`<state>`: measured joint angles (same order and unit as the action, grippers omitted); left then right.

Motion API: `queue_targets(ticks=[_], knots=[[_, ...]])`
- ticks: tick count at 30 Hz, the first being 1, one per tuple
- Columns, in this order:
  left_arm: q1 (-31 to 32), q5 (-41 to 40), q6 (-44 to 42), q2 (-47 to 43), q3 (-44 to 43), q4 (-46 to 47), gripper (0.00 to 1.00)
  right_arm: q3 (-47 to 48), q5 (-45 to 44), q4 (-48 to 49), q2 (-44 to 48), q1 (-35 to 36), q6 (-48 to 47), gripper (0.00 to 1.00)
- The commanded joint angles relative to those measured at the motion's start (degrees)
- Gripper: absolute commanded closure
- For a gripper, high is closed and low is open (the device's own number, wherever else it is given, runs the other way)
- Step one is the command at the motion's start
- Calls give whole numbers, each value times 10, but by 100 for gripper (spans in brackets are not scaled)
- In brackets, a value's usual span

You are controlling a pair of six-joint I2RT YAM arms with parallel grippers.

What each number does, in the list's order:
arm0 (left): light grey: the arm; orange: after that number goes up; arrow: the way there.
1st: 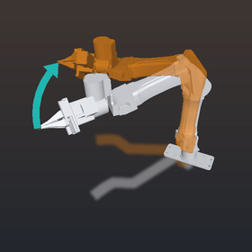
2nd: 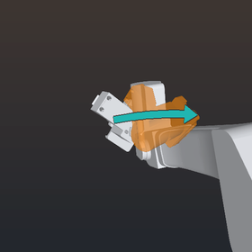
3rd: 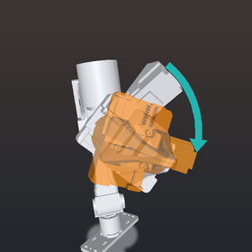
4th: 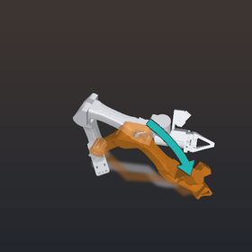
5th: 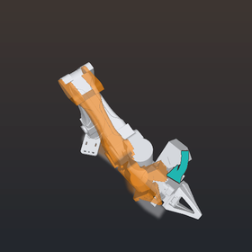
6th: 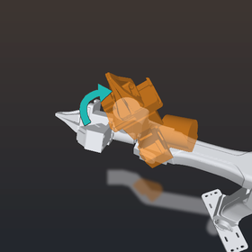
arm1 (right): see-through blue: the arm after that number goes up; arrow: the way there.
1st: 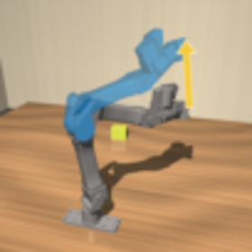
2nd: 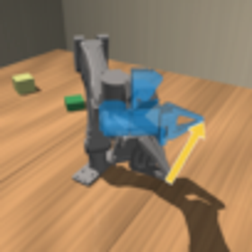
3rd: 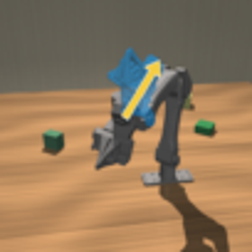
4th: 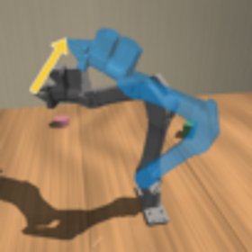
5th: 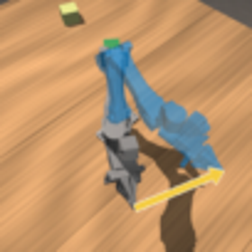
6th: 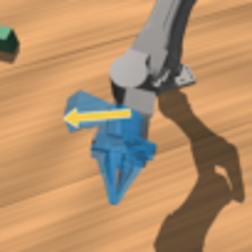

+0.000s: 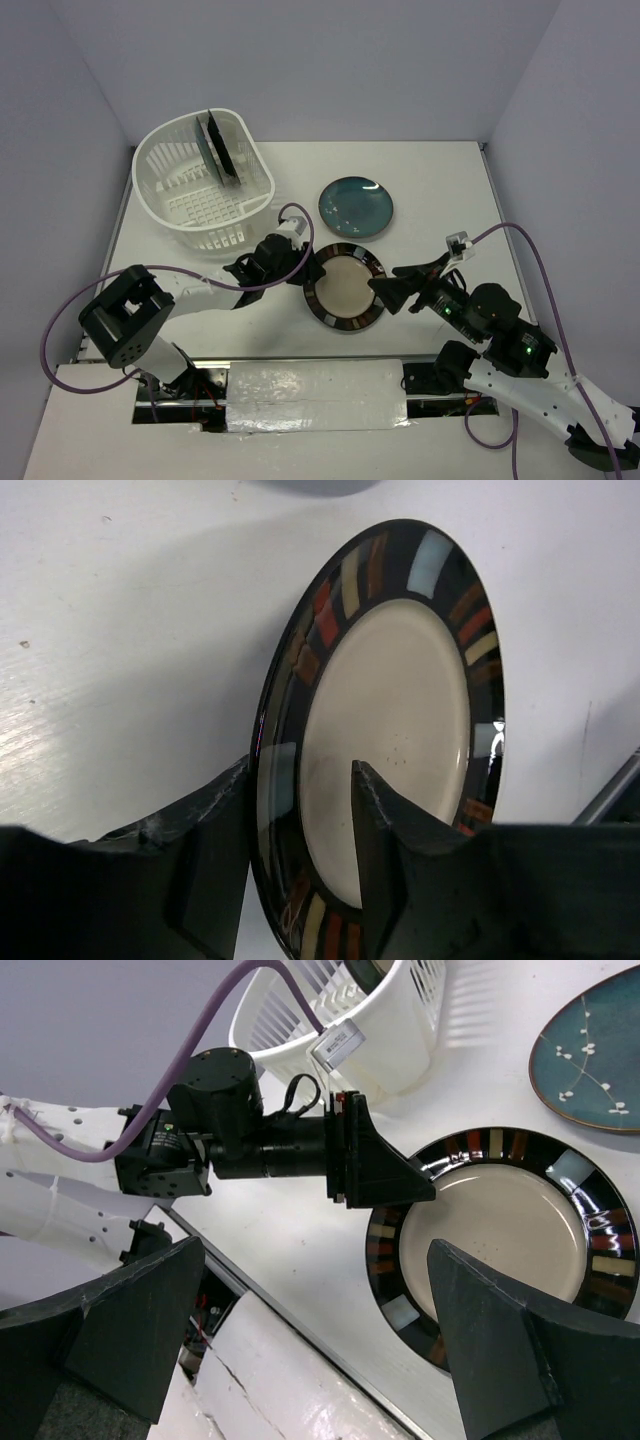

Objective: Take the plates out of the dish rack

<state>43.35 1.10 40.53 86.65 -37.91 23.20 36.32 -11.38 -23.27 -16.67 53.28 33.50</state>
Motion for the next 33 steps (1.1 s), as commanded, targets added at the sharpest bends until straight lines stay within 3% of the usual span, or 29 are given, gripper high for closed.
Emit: queue_targets(ticks=[1, 12, 20, 26, 31, 33], knots=[[10, -34, -14, -8, -3, 27, 47, 20, -5, 3, 8, 4, -5, 0], [38, -131, -22, -13, -13, -38, 32, 19, -2, 3, 15, 3, -5, 0], [49, -180, -27, 6, -33, -75, 28, 19, -2, 2, 23, 3, -6, 0], [77, -264, -32, -10, -69, -143, 28, 20, -1, 0, 30, 4, -7, 0], [110, -371, -80, -40, -193, -261, 37, 21, -1, -3, 37, 4, -7, 0], [123, -475, -108, -34, -296, -330, 40, 22, 0, -3, 37, 4, -6, 0]])
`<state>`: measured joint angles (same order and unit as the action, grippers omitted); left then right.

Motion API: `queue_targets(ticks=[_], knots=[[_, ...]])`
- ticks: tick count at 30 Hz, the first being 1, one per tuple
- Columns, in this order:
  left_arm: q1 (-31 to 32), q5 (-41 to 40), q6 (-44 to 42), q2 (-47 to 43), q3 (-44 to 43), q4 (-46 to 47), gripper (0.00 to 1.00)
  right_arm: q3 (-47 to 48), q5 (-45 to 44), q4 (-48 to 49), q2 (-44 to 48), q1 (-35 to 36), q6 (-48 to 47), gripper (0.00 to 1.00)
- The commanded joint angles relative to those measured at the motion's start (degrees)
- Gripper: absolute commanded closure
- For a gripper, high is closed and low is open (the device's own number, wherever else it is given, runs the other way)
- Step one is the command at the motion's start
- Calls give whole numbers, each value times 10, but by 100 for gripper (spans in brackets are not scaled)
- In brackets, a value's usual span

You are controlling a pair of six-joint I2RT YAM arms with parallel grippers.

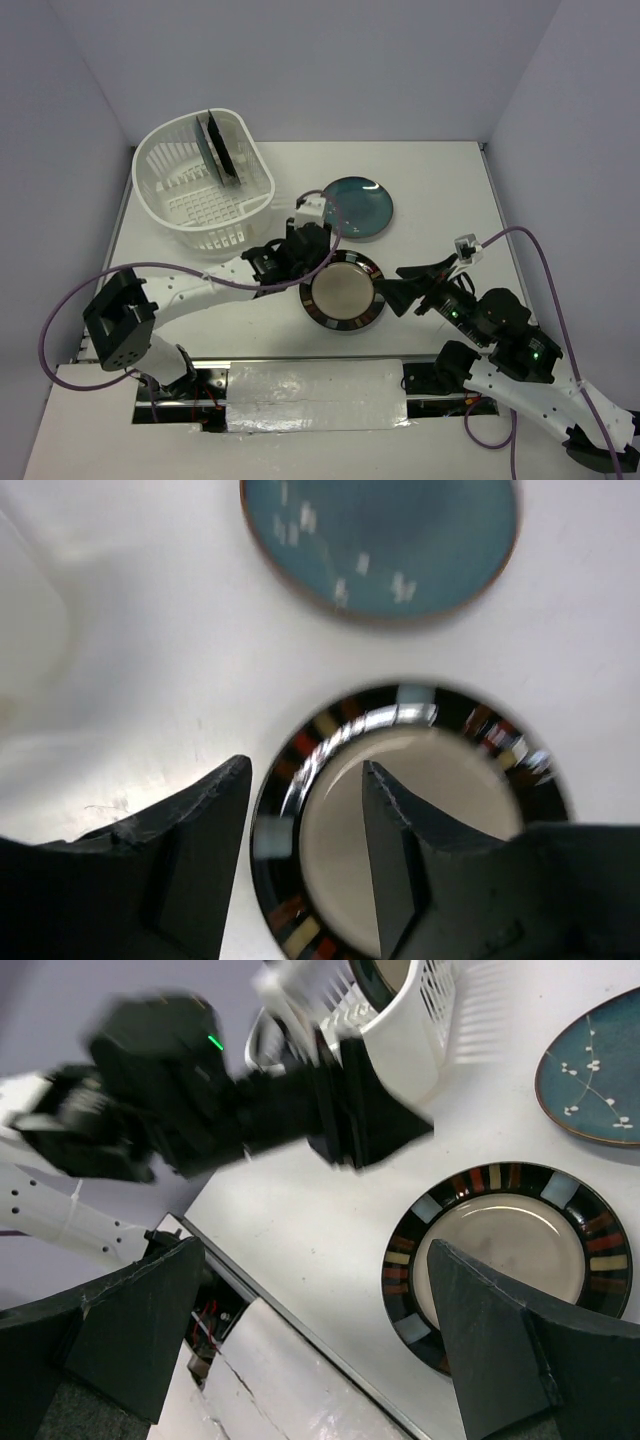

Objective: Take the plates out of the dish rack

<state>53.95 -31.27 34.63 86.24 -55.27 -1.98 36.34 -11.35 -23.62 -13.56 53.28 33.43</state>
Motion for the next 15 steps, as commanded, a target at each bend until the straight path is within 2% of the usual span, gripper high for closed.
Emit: queue_targets(ticks=[1, 5, 7, 9, 10, 15], knots=[[17, -152, -56, -26, -123, -101, 40, 22, -1, 1, 6, 4, -6, 0], [9, -286, -122, 14, -265, -166, 41, 18, 12, 4, 9, 3, -3, 0], [-39, -327, -142, 50, -340, -203, 41, 17, 20, 8, 6, 4, -3, 0], [-82, -310, -149, 81, -379, -228, 44, 18, 20, 6, 4, 4, -3, 0], [-125, -296, -149, 97, -405, -232, 46, 20, 18, 4, 3, 3, -4, 0], [-241, -227, -148, 124, -441, -224, 51, 17, 17, 8, 4, 4, -4, 0]])
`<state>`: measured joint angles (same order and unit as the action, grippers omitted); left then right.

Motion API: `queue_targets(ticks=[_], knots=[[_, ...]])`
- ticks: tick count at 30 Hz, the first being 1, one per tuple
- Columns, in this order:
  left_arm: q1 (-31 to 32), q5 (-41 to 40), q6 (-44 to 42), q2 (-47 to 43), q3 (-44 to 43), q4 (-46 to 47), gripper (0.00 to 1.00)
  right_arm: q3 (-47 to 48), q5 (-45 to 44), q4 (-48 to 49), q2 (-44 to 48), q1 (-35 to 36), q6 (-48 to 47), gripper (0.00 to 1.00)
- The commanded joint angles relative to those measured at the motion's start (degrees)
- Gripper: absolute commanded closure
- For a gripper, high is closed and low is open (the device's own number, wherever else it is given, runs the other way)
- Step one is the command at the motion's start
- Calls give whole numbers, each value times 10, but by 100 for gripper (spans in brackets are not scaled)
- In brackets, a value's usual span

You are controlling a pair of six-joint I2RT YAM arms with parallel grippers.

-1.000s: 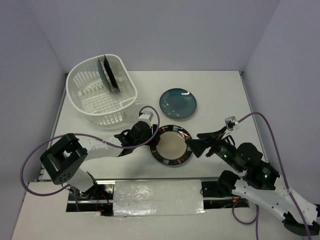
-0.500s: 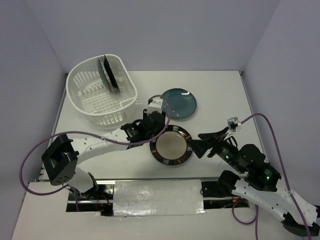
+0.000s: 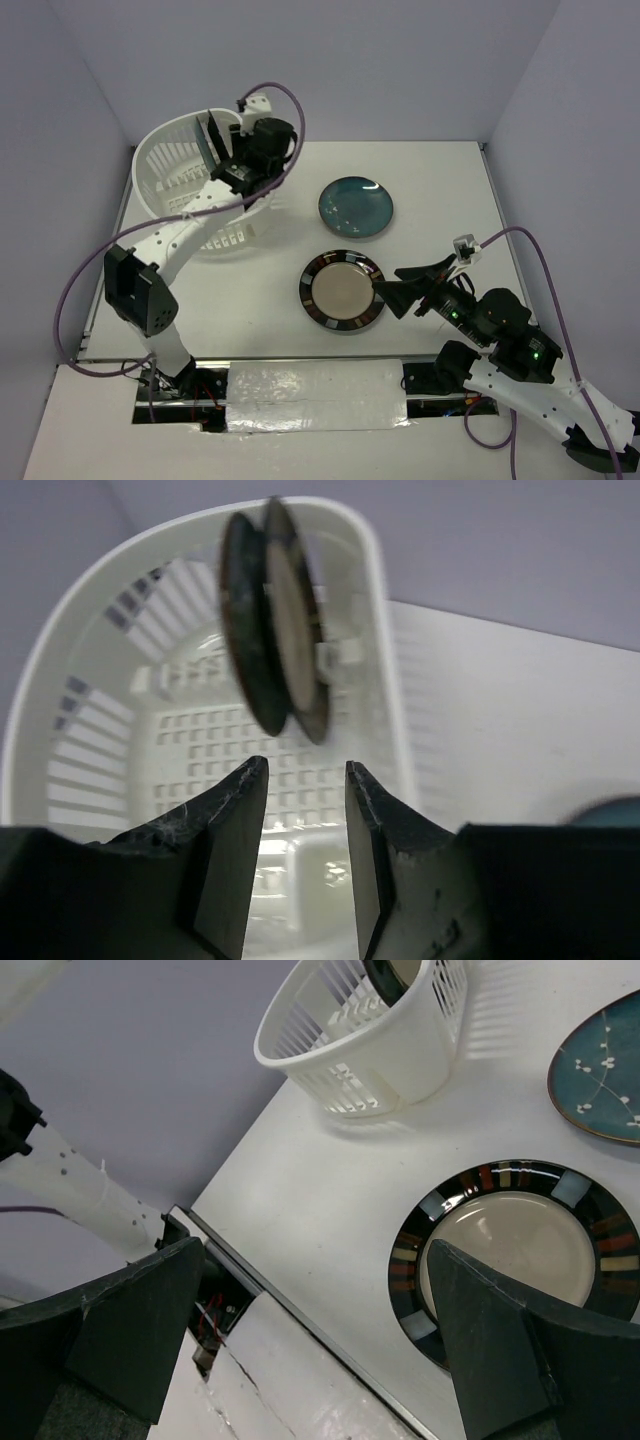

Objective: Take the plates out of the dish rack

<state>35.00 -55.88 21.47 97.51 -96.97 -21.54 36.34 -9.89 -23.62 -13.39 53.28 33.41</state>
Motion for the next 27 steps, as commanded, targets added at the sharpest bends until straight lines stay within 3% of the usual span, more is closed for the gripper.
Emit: queue_targets(ticks=[1, 8, 15, 27], knots=[[-68, 27, -7, 15, -39, -32, 52, 17, 3, 8, 1, 3, -4, 0], [-150, 31, -1, 49, -98, -32, 49, 17, 5, 9, -1, 4, -4, 0], [-230, 100, 15, 90, -128, -36, 51, 17, 7, 7, 0, 4, -4, 0], [-240, 136, 36, 145, -125, -8, 51, 16, 14, 11, 0, 4, -4, 0]])
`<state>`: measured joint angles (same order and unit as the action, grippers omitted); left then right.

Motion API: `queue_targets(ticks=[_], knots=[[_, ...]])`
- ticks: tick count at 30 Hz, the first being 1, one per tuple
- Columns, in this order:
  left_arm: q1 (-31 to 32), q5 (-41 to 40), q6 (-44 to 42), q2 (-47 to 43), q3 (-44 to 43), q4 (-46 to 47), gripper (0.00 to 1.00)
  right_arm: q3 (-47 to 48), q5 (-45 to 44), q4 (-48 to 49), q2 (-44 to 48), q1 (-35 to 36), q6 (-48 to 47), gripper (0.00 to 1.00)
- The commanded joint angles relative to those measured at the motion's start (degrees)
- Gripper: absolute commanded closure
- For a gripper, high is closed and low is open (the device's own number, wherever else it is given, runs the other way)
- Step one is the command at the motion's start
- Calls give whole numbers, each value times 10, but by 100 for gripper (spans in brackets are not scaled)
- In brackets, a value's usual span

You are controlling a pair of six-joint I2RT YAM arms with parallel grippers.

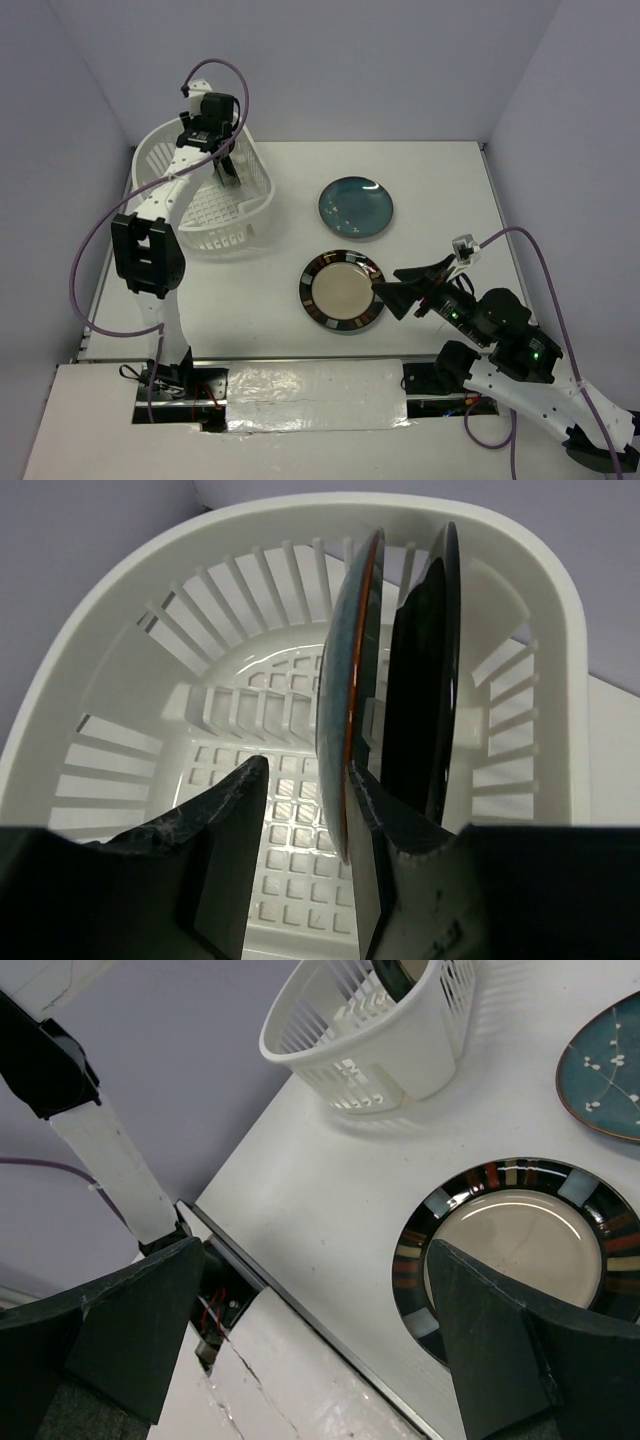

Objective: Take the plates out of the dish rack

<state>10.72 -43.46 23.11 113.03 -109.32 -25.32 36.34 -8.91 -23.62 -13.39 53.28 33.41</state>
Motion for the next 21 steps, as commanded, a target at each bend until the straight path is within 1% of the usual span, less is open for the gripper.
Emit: queue_targets(ticks=[1, 4, 8, 14, 21], knots=[[4, 16, 20, -12, 5, 36, 51, 15, 4, 11, 0, 4, -4, 0], [4, 10, 26, -5, 4, 30, 51, 15, 2, 10, 0, 3, -4, 0], [4, -7, 25, 28, -32, 2, 51, 15, 3, 10, 2, 4, -4, 0], [4, -15, 18, 43, -35, 12, 50, 15, 2, 10, 2, 4, -4, 0], [3, -29, 20, 79, -70, -6, 50, 15, 1, 10, 2, 3, -5, 0]])
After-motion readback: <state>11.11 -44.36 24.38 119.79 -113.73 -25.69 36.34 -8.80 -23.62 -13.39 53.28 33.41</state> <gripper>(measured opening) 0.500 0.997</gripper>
